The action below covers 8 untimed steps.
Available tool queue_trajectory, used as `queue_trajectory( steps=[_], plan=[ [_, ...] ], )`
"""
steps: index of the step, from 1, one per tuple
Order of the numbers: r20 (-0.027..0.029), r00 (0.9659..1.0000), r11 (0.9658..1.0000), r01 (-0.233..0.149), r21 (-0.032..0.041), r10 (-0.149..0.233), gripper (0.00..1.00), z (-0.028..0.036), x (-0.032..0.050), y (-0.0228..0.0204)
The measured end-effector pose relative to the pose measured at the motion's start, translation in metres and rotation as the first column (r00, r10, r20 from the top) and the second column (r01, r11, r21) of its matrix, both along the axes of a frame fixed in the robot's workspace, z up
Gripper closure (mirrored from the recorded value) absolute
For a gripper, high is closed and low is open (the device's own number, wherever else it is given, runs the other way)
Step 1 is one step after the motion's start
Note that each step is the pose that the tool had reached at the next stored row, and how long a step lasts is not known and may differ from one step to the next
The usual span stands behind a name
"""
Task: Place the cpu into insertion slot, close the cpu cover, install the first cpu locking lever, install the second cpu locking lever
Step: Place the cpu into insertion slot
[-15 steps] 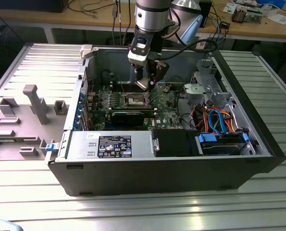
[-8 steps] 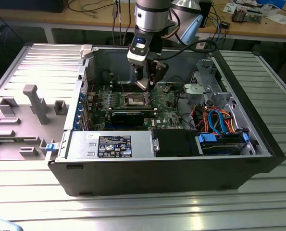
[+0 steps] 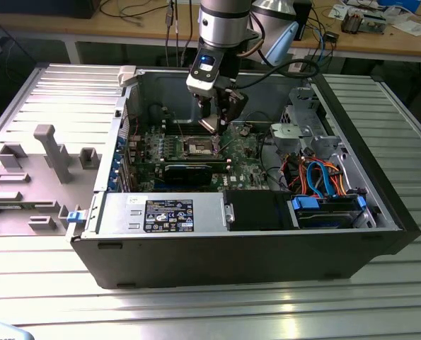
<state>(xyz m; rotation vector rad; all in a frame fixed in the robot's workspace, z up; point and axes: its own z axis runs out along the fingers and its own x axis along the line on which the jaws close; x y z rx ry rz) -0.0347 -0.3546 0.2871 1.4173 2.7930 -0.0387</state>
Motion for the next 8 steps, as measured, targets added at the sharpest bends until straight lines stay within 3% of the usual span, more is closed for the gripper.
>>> queue_trajectory(
  steps=[8],
  plan=[
    [0.0, 0.9999, 0.9999, 0.014, -0.0003, -0.014, 0.45, -0.0006, 0.0, 0.0]
  ],
)
